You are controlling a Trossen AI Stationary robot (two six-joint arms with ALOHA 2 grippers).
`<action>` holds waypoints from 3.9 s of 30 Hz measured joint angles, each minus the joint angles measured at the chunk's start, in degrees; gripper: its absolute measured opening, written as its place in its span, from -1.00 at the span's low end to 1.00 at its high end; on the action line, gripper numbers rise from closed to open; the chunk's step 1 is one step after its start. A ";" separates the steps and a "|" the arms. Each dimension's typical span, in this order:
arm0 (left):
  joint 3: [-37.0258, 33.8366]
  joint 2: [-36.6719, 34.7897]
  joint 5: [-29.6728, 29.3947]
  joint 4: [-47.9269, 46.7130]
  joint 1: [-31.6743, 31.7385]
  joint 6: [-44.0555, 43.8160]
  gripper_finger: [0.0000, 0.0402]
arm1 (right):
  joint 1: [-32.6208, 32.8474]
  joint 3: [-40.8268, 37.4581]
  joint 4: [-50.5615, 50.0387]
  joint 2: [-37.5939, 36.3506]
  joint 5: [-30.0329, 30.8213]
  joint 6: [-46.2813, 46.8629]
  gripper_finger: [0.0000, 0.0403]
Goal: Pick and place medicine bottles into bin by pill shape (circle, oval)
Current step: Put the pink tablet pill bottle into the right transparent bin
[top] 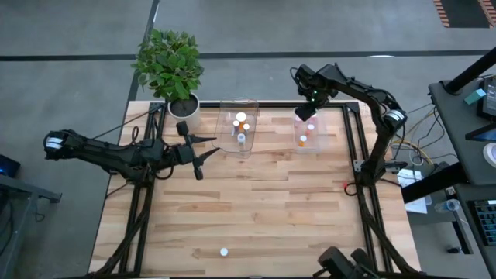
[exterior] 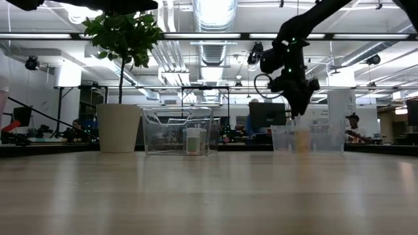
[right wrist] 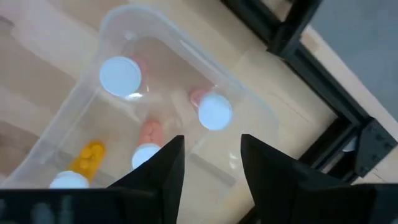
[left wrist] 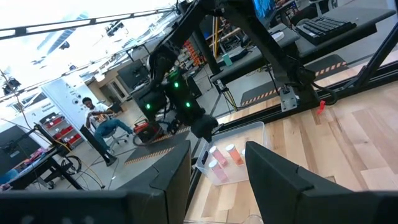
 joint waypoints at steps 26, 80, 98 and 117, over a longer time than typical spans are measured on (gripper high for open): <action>-0.35 9.20 0.02 8.57 -0.04 -7.66 -0.32 | 28.58 -47.86 63.02 -43.80 -0.06 -5.72 -0.46; 62.04 57.48 19.94 -74.14 -37.31 -96.59 -0.32 | 36.09 -72.06 105.23 -63.39 -15.05 -26.12 -0.74; 47.10 58.45 -3.31 -67.33 -50.05 -102.84 -0.32 | 35.95 -72.02 105.74 -59.74 -15.02 -26.34 -0.74; 30.14 58.45 -13.38 -30.34 -45.64 -88.04 -0.32 | 35.95 -72.02 105.41 -59.74 -15.02 -25.00 -0.74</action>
